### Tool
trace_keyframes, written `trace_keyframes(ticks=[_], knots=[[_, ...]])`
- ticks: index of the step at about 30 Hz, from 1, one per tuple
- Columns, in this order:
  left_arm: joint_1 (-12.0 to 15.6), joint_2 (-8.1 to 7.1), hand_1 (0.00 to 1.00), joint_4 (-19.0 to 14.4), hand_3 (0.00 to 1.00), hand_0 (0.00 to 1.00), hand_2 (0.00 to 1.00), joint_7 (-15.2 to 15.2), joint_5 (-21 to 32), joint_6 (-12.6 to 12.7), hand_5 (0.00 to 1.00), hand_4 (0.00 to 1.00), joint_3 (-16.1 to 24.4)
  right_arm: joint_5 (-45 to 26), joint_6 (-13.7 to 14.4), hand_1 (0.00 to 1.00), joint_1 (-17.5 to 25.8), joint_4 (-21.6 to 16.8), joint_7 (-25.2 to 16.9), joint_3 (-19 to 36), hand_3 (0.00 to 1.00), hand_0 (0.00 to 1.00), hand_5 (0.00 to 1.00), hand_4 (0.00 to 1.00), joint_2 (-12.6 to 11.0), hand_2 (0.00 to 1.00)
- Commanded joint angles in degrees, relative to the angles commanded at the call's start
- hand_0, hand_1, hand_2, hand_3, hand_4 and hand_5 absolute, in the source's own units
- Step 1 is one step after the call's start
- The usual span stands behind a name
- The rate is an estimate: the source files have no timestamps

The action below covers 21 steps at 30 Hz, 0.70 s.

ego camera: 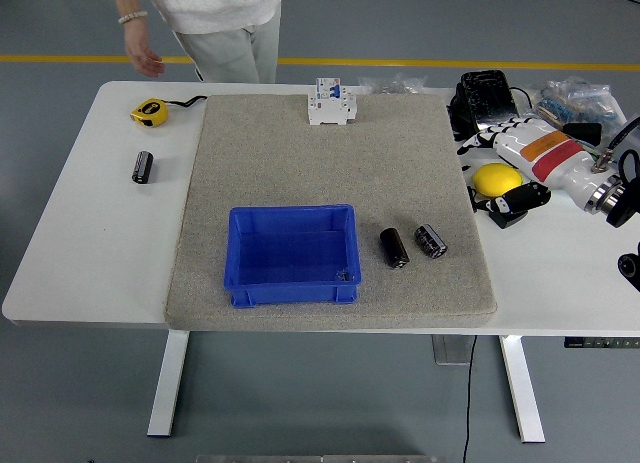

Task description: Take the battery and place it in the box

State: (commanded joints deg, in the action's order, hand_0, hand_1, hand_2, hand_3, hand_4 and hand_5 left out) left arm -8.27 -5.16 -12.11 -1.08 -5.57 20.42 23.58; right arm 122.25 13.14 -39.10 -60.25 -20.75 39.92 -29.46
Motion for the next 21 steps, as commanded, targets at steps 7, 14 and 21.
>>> trace_keyframes(ticks=[7, 14, 21], knots=[[0.0, -0.09, 0.682, -0.1, 0.707, 0.725, 0.777, 0.0, 0.3, 0.0, 0.527, 0.726, -0.3, 1.2, -3.7, 0.689, -4.1, 2.0, 1.1, -9.1, 0.758, 0.701, 0.05, 0.961, 1.7, 0.722], [-0.1, -0.14, 0.68, -0.1, 0.708, 0.725, 0.775, 0.2, 0.6, 0.1, 0.53, 0.728, -0.4, -0.7, -6.9, 0.7, -5.0, -0.1, 1.7, -11.9, 0.787, 0.705, 0.038, 0.967, 2.8, 0.738], [-0.2, -0.19, 0.674, -0.2, 0.708, 0.725, 0.772, -0.1, 0.0, 0.1, 0.529, 0.729, -0.1, -2.5, -8.5, 0.726, -6.7, 1.1, 2.1, -13.8, 0.833, 0.733, 0.057, 0.991, 5.1, 0.767]])
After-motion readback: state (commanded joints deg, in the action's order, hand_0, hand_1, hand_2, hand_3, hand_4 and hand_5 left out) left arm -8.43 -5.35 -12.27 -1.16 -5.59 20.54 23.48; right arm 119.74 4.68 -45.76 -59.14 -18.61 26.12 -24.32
